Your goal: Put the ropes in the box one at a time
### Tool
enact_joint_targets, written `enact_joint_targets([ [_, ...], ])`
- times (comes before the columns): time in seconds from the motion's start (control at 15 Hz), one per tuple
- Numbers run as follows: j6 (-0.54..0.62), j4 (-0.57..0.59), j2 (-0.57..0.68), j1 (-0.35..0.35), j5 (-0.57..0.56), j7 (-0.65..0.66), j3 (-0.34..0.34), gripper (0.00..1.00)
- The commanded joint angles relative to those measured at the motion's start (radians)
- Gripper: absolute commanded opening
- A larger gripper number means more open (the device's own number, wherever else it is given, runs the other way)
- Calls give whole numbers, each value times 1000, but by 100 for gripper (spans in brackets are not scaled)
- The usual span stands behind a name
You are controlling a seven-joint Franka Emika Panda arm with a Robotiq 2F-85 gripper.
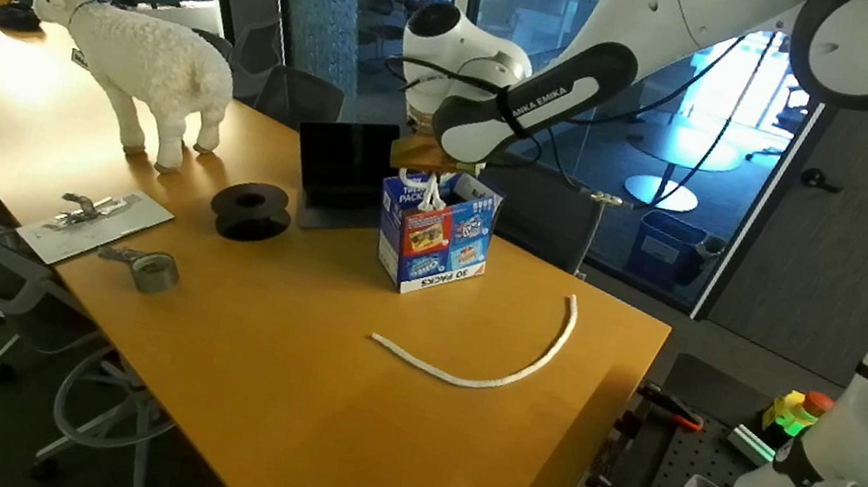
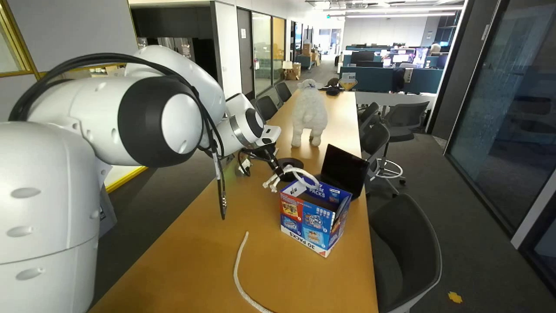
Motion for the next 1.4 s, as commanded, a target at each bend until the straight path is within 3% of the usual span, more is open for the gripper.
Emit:
enact_joint_targets([
  [0.0, -43, 101, 71, 10, 26, 3, -15, 3],
  [1.13, -133, 365, 297, -6, 108, -25, -68, 3],
  [1.2, -142, 374, 302, -12, 123, -35, -62, 37],
  [1.33, -152, 385, 311, -8, 127, -37, -68, 43],
])
